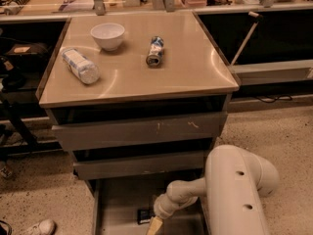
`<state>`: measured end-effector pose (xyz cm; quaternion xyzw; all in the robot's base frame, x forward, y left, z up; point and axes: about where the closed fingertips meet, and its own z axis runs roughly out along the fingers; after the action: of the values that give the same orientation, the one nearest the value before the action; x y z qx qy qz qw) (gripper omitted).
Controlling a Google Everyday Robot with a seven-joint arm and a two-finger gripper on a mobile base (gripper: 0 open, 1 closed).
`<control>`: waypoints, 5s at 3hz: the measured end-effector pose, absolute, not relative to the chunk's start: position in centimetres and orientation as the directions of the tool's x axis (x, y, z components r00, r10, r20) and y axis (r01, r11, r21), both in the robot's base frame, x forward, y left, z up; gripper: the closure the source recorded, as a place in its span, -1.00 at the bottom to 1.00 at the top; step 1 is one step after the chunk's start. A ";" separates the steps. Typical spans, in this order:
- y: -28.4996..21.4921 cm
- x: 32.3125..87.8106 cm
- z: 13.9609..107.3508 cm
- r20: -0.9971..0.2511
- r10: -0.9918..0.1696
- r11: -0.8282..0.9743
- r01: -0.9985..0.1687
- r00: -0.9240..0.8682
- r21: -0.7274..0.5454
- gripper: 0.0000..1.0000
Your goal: Pick rxbar blueberry from bottom drawer and place on counter
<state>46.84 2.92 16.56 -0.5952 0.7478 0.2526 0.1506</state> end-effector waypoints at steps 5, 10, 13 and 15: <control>3.1 47.4 10.9 -0.491 -0.855 0.086 -0.981 -0.163 0.175 -1.00; 2.5 47.3 10.1 -0.484 -0.861 0.083 -0.982 -0.158 0.172 0.77; 2.4 47.7 12.9 -0.483 -0.853 0.126 -0.976 -0.198 0.178 1.00; 1.2 47.0 17.6 -0.485 -0.838 0.186 -0.966 -0.251 0.178 1.00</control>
Offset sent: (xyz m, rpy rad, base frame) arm 0.0034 0.0182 -0.0442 -0.0128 0.0156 0.0802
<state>46.96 1.24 17.58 -0.5957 0.7570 0.2284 0.1408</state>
